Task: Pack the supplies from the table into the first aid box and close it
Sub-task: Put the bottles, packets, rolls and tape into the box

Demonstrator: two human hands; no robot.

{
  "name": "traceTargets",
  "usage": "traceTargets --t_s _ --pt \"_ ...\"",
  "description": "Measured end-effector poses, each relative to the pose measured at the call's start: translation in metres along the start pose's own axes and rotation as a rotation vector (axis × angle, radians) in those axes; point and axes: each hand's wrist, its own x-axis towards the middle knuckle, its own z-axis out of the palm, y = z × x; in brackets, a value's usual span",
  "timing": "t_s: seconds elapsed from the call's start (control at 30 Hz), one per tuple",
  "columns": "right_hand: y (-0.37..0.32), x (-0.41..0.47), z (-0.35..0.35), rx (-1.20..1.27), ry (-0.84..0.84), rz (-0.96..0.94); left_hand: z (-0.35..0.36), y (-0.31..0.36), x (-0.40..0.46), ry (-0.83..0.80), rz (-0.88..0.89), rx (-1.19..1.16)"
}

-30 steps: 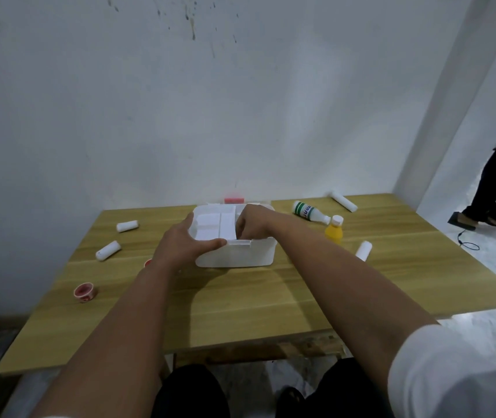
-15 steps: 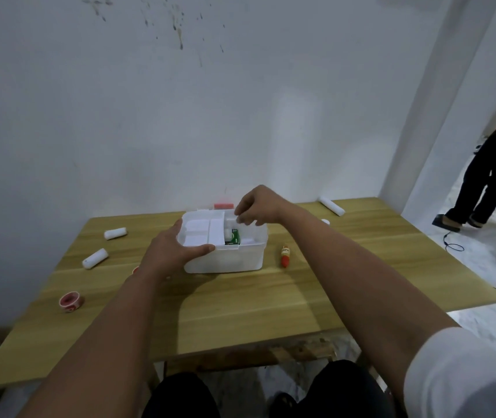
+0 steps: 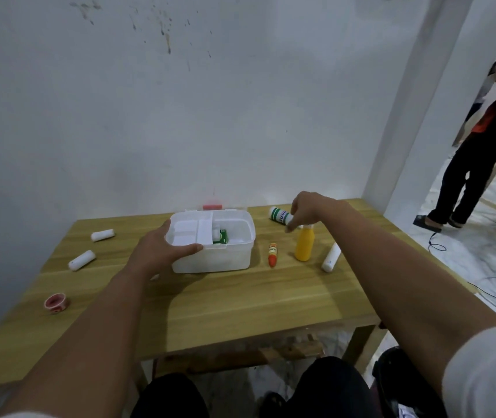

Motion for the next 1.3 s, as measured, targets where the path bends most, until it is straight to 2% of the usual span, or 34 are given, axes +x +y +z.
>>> traceTargets --t_s 0.13,0.27,0.4,0.6,0.77,0.93,1.17,1.3 --pt "0.014 -0.012 0.003 0.059 -0.105 0.110 -0.001 0.001 0.000 -0.002 -0.007 0.004" --pt "0.021 -0.012 0.008 0.239 -0.057 0.140 -0.001 0.003 -0.003 -0.005 -0.013 0.005" --pt "0.021 -0.013 0.003 0.296 0.007 0.132 0.000 0.006 -0.004 0.002 -0.020 0.017" --pt "0.001 -0.007 -0.029 0.339 0.234 -0.011 -0.001 0.008 -0.004 -0.006 -0.035 0.020" --pt "-0.041 -0.004 -0.055 0.516 0.370 -0.173 0.000 0.009 -0.004 0.011 -0.039 0.002" --pt "-0.085 0.002 -0.044 0.530 0.319 -0.273 -0.002 0.004 -0.002 0.009 -0.012 0.023" --pt "-0.115 0.019 0.008 0.350 0.213 -0.298 -0.001 0.005 -0.002 -0.015 -0.046 0.062" --pt "-0.119 0.030 0.033 0.318 0.208 -0.279 -0.002 0.004 -0.003 -0.015 -0.060 0.071"
